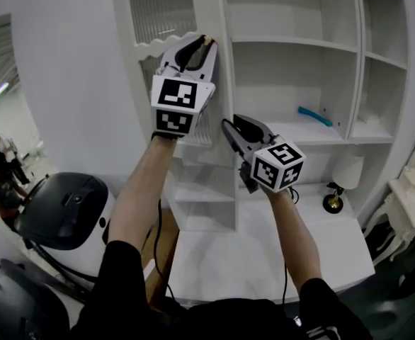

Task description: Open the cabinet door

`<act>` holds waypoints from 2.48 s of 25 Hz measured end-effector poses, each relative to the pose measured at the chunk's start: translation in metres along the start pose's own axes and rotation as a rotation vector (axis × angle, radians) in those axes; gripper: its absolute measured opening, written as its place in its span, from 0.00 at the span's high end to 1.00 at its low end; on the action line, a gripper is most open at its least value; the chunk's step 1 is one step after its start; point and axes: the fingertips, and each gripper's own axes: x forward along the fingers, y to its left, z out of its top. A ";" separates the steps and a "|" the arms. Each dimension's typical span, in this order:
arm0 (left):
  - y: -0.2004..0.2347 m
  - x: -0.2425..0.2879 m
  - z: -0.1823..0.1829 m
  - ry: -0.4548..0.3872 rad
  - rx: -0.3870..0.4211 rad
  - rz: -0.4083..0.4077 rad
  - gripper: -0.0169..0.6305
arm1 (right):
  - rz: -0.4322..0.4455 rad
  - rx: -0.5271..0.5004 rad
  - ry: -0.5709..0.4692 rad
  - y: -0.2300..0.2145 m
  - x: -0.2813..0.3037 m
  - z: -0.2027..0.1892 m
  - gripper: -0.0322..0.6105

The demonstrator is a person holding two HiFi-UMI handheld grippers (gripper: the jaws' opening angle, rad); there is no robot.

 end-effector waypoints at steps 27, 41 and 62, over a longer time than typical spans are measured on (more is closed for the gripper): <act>0.026 -0.078 0.043 -0.109 0.029 0.014 0.84 | -0.025 0.048 -0.044 0.091 -0.019 0.021 0.82; 0.055 -0.126 0.058 -0.177 -0.012 0.010 0.84 | 0.013 0.043 -0.060 0.151 -0.013 0.027 0.83; 0.122 -0.207 0.060 -0.154 -0.025 0.023 0.84 | 0.112 0.041 -0.116 0.255 0.028 0.023 0.79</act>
